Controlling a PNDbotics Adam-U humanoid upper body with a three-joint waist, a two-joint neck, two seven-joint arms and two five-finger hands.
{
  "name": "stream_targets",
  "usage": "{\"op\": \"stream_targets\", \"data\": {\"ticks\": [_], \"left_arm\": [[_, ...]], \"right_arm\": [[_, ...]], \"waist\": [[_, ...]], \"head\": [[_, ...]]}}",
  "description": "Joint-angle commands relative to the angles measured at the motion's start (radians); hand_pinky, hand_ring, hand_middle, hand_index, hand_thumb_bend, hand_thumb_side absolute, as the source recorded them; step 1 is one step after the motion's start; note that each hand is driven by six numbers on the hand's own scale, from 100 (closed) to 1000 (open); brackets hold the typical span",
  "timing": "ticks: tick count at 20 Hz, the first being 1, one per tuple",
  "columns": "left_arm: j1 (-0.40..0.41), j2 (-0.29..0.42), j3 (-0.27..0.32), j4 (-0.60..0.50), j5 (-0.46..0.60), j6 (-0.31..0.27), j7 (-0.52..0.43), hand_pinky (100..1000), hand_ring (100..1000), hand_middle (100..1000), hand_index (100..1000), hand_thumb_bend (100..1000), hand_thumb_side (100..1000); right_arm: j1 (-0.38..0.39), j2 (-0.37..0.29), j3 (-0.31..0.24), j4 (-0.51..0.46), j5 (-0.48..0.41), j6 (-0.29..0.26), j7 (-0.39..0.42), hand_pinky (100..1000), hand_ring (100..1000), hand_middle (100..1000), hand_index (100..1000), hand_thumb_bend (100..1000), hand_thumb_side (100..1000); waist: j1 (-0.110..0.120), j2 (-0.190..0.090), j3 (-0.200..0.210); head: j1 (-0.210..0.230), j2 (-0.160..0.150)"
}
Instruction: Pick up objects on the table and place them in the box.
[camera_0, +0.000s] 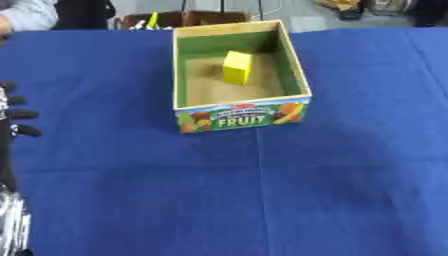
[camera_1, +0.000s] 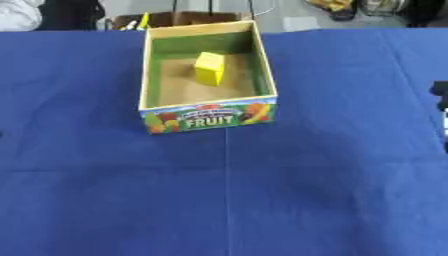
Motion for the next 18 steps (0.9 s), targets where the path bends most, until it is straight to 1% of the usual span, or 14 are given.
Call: {"op": "stream_targets", "data": {"ticks": [1,9,14,18], "left_arm": [[-0.005,0.010,-0.004,-0.014,-0.008,0.000,-0.006,377,516,547,704,219,755],[0.003,0.005,-0.009,-0.011,-0.014,0.002,-0.012,386,517,547,704,221,758],[0.007,0.004,-0.010,-0.011,-0.015,0.002,-0.013,388,517,547,697,221,759],[0.009,0.002,-0.009,-0.011,-0.015,0.003,-0.013,390,517,547,695,221,758]], "right_arm": [[-0.006,-0.019,-0.008,-0.015,-0.009,0.004,0.001,780,863,677,755,100,852],[-0.004,-0.017,-0.011,-0.015,-0.020,0.016,-0.001,780,863,677,755,100,853],[-0.004,-0.017,-0.012,-0.015,-0.021,0.018,-0.003,780,863,677,755,100,853],[-0.004,-0.017,-0.012,-0.015,-0.019,0.018,-0.004,779,862,677,755,100,852]], "waist": [[0.000,-0.025,0.002],[0.004,-0.044,0.003],[0.006,-0.046,0.003],[0.007,-0.044,0.002]], "head": [[0.001,-0.015],[-0.006,-0.019],[-0.004,-0.012],[-0.006,-0.016]]}}
